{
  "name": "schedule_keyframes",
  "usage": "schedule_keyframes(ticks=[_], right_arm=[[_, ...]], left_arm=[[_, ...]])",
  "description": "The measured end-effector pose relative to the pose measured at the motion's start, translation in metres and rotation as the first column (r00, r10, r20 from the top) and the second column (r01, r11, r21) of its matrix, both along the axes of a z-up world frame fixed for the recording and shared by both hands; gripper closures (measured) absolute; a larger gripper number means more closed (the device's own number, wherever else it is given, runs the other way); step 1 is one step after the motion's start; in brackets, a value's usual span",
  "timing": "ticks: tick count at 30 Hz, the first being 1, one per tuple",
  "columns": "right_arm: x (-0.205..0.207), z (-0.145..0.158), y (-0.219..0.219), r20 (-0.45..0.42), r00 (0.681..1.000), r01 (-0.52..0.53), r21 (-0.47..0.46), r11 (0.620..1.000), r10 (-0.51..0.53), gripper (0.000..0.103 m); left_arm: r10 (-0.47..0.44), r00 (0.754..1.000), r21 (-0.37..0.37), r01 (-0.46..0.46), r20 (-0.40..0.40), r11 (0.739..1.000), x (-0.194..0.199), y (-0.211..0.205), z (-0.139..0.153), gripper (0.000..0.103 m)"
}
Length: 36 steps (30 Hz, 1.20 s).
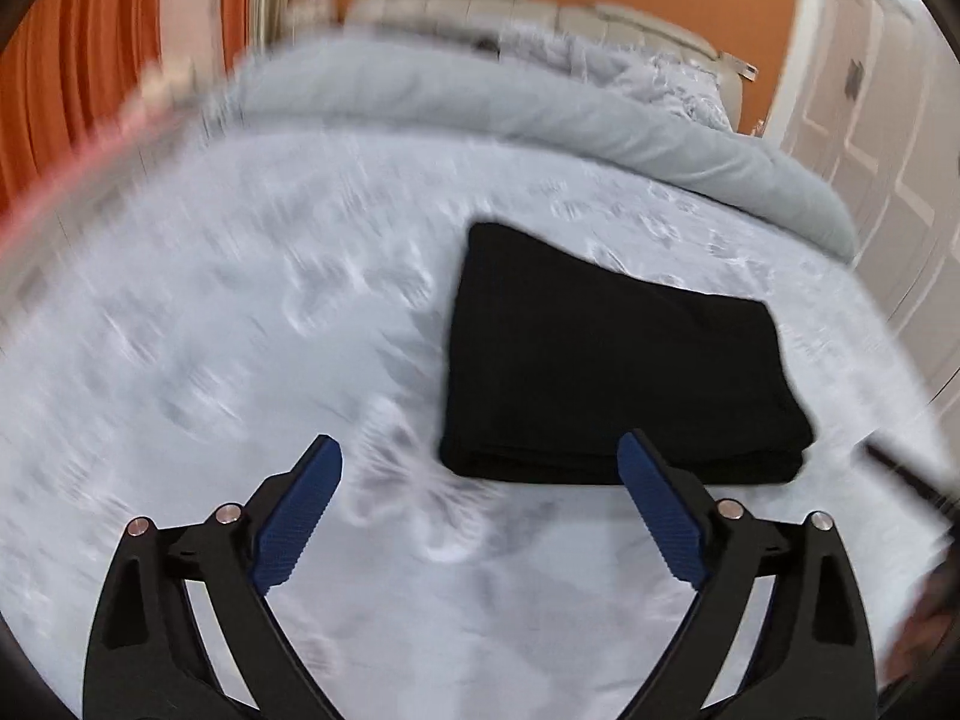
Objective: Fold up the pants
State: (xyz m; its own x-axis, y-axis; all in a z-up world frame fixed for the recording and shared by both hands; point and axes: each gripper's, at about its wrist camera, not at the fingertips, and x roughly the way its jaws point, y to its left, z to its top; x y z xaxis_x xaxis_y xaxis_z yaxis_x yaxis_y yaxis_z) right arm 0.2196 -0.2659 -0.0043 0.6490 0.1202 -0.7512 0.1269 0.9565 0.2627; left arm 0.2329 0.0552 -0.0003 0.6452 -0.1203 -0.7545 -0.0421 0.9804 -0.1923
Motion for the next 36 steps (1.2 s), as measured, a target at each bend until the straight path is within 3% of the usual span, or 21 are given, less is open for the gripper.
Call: schedule_keyframes(ticks=[3, 6, 7, 8, 9, 10, 13, 14, 16, 17, 18, 19, 23, 28, 30, 34, 36], right_arm=[[0.02, -0.015, 0.001, 0.011, 1.0, 0.016, -0.003, 1.0, -0.015, 0.035], [0.055, -0.04, 0.002, -0.037, 0.999, 0.007, -0.004, 1.0, -0.007, 0.03], [0.068, -0.054, 0.003, -0.076, 0.997, 0.003, 0.002, 1.0, -0.002, 0.035], [0.075, -0.062, 0.004, -0.093, 0.996, -0.005, 0.001, 1.0, 0.005, 0.052], [0.076, -0.061, 0.005, -0.079, 0.997, -0.011, -0.002, 1.0, 0.011, 0.07], [0.074, -0.055, 0.006, -0.054, 0.998, -0.024, -0.008, 1.0, 0.024, 0.073], [0.063, -0.029, -0.009, 0.049, 0.998, -0.042, 0.012, 0.999, 0.042, 0.082], [0.067, -0.034, -0.012, 0.031, 0.999, -0.037, -0.019, 0.999, 0.037, 0.093], [0.077, -0.065, -0.023, -0.042, 0.999, -0.022, 0.002, 1.0, 0.023, 0.088], [0.07, -0.068, -0.029, 0.011, 1.0, 0.001, 0.057, 0.998, -0.001, 0.088], [0.068, -0.064, -0.027, 0.01, 1.0, 0.011, 0.049, 0.999, -0.012, 0.079], [0.066, -0.055, -0.023, -0.007, 1.0, 0.006, 0.023, 1.0, -0.006, 0.078], [0.037, -0.011, -0.008, 0.069, 0.998, 0.013, -0.042, 0.999, -0.01, 0.078], [-0.024, 0.026, 0.02, 0.084, 0.996, -0.007, -0.09, 0.996, 0.015, 0.075], [-0.049, 0.032, 0.027, 0.102, 0.995, -0.006, -0.122, 0.993, 0.018, 0.066], [-0.108, 0.039, 0.038, 0.137, 0.99, 0.009, -0.19, 0.982, 0.018, 0.064], [-0.134, 0.04, 0.037, 0.154, 0.988, 0.029, -0.212, 0.977, 0.004, 0.056]], left_arm=[[0.039, 0.995, -0.131, -0.051, -0.087, 0.99, 0.032, 0.016, -0.026, 0.011], [0.065, 0.988, -0.158, -0.087, -0.143, 0.984, 0.062, 0.021, -0.056, 0.011], [0.066, 0.984, -0.155, -0.092, -0.164, 0.984, 0.07, 0.021, -0.066, 0.014], [0.068, 0.982, -0.148, -0.095, -0.178, 0.984, 0.076, 0.018, -0.074, 0.019], [0.038, 0.983, -0.188, -0.073, -0.181, 0.979, 0.078, 0.016, -0.079, 0.042], [0.003, 0.985, -0.232, -0.044, -0.172, 0.972, 0.078, 0.014, -0.079, 0.056], [-0.027, 0.992, -0.198, 0.001, -0.127, 0.98, 0.07, 0.007, -0.072, 0.056], [-0.038, 0.991, -0.179, 0.014, -0.132, 0.984, 0.071, 0.004, -0.078, 0.051], [-0.03, 0.991, -0.148, 0.01, -0.132, 0.989, 0.073, 0.003, -0.092, 0.028], [-0.008, 0.992, -0.157, -0.012, -0.125, 0.987, 0.07, 0.007, -0.093, 0.027], [-0.004, 0.992, -0.17, -0.018, -0.126, 0.985, 0.068, 0.01, -0.09, 0.027], [0.0, 0.992, -0.18, -0.023, -0.126, 0.983, 0.063, 0.012, -0.085, 0.027], [0.026, 0.998, -0.116, -0.032, -0.052, 0.993, 0.033, 0.014, -0.047, 0.028], [0.019, 0.996, 0.061, -0.025, 0.09, 0.998, -0.034, -0.004, 0.01, 0.01], [0.005, 0.99, 0.134, -0.024, 0.139, 0.991, -0.065, -0.014, 0.026, 0.007], [-0.034, 0.982, 0.21, -0.006, 0.186, 0.978, -0.122, -0.027, 0.035, 0.005], [-0.045, 0.983, 0.256, -0.003, 0.181, 0.967, -0.149, -0.03, 0.03, 0.005]])
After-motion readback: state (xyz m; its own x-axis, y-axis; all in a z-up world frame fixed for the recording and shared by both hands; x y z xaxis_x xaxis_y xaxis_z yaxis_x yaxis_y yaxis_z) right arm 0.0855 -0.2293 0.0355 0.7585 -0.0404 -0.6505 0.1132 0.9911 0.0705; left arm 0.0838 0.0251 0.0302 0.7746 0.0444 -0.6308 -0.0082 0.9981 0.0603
